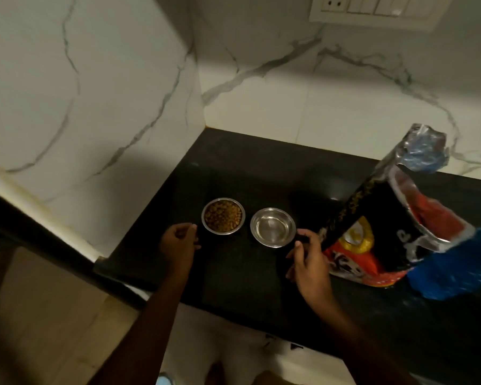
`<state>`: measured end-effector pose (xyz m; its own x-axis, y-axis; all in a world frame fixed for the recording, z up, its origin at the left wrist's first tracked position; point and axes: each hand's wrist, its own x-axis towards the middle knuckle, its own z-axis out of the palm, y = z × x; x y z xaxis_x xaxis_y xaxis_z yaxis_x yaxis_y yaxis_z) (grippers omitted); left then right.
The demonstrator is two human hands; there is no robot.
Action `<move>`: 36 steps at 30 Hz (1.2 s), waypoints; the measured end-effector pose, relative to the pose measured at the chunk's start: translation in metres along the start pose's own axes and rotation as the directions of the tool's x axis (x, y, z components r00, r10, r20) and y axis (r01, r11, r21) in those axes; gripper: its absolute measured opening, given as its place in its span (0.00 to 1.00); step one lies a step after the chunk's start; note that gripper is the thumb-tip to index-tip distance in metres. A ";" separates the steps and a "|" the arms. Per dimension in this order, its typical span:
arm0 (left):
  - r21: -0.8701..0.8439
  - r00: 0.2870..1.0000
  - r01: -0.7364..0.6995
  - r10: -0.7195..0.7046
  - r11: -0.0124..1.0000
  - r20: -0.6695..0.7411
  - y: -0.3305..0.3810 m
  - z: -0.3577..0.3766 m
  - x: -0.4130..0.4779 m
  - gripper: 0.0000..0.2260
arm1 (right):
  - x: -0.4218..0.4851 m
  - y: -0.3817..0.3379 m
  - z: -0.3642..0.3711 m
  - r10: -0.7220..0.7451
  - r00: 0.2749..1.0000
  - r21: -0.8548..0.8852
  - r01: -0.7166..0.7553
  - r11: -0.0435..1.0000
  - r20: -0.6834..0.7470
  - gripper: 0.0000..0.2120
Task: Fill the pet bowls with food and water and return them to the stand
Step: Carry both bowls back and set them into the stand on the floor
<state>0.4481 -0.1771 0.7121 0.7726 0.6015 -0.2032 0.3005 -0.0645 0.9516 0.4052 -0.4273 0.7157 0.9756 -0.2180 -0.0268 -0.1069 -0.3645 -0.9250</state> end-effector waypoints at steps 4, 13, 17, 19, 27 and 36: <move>0.044 0.990 -0.009 0.003 0.999 0.141 0.003 0.002 0.042 0.13 | 0.017 0.002 0.014 0.168 0.981 -0.090 -0.176 0.980 -0.094 0.20; 0.148 0.926 -0.045 -0.014 0.988 0.377 0.005 0.016 0.074 0.11 | 0.033 -0.003 0.033 0.271 0.954 -0.183 -0.291 0.939 -0.129 0.18; 0.133 0.905 -0.017 -0.041 0.991 0.424 0.007 0.018 0.076 0.10 | 0.039 -0.006 0.036 0.258 0.959 -0.209 -0.278 0.938 -0.118 0.15; 0.111 0.900 0.013 -0.060 0.994 0.431 0.007 0.019 0.078 0.10 | 0.042 -0.007 0.037 0.263 0.957 -0.216 -0.284 0.934 -0.119 0.14; 0.123 0.878 0.021 -0.077 0.992 0.473 0.008 0.026 0.079 0.10 | 0.052 -0.007 0.039 0.297 0.948 -0.254 -0.316 0.914 -0.111 0.13; 0.143 0.876 0.031 -0.096 0.989 0.474 0.014 0.026 0.076 0.08 | 0.053 -0.005 0.041 0.286 0.949 -0.257 -0.311 0.915 -0.129 0.13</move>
<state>0.5259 -0.1532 0.7041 0.9126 0.1557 -0.3780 0.4009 -0.1591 0.9022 0.4653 -0.3996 0.7035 0.8710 -0.4280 -0.2413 -0.4502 -0.4982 -0.7410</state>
